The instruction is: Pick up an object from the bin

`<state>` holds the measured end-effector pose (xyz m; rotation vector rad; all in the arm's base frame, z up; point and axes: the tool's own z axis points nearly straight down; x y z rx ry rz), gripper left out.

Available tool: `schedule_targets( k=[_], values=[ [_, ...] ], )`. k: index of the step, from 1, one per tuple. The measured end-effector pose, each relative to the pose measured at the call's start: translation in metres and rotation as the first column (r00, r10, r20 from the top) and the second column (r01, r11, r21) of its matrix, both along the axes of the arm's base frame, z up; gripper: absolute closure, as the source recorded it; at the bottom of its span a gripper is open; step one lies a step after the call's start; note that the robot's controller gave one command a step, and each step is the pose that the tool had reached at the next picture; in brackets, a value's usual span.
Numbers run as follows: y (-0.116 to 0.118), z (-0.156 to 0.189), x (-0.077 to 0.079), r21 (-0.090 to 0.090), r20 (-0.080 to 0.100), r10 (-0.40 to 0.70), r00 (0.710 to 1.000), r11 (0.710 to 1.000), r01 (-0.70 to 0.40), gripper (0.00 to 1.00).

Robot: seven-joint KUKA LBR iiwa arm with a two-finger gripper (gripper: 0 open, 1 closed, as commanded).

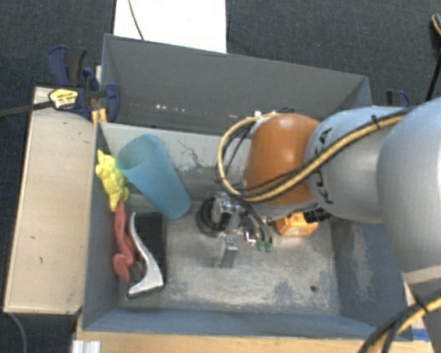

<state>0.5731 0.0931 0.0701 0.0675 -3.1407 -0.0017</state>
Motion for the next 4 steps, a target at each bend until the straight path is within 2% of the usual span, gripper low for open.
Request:
schedule_targets(
  k=[1, 2, 3, 4],
  values=[
    [-0.011, 0.001, 0.0, 0.0, -0.002, -0.155, 0.988, 0.988, 0.155, 0.0],
    [-0.021, 0.001, 0.001, -0.001, -0.002, -0.136, 0.991, 0.991, 0.136, 0.0],
    [-0.03, 0.003, 0.003, 0.002, 0.005, -0.202, 0.979, 0.979, 0.202, 1.0],
    [-0.03, 0.003, 0.003, 0.002, 0.004, -0.224, 0.974, 0.974, 0.224, 1.0]
  ],
)
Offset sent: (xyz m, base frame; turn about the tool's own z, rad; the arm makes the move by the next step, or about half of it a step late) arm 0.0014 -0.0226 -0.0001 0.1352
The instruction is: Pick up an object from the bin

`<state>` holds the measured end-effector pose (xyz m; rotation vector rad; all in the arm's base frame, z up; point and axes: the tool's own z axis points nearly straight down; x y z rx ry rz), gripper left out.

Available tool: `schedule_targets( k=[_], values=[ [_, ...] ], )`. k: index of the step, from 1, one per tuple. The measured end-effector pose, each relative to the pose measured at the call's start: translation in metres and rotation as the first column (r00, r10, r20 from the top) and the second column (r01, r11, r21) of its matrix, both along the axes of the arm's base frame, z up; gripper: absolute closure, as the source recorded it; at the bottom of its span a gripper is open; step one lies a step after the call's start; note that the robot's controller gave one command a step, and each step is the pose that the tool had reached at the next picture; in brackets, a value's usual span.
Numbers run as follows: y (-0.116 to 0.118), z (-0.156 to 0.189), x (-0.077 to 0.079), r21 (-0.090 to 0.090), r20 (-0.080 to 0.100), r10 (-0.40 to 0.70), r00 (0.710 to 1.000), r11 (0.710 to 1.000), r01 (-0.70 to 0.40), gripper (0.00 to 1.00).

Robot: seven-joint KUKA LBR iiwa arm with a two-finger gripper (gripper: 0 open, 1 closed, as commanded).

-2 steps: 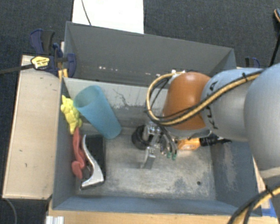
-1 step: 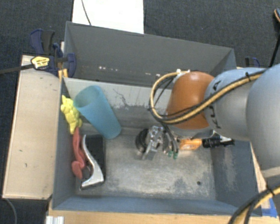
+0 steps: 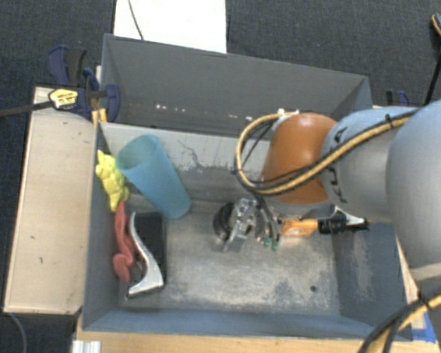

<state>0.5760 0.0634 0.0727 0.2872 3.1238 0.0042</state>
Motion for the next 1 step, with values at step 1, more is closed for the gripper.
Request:
schedule_targets(
  k=[1],
  values=[
    [-0.012, 0.0295, -0.0333, -0.002, -0.008, -0.013, 1.0, 1.0, 0.013, 1.0]
  ],
)
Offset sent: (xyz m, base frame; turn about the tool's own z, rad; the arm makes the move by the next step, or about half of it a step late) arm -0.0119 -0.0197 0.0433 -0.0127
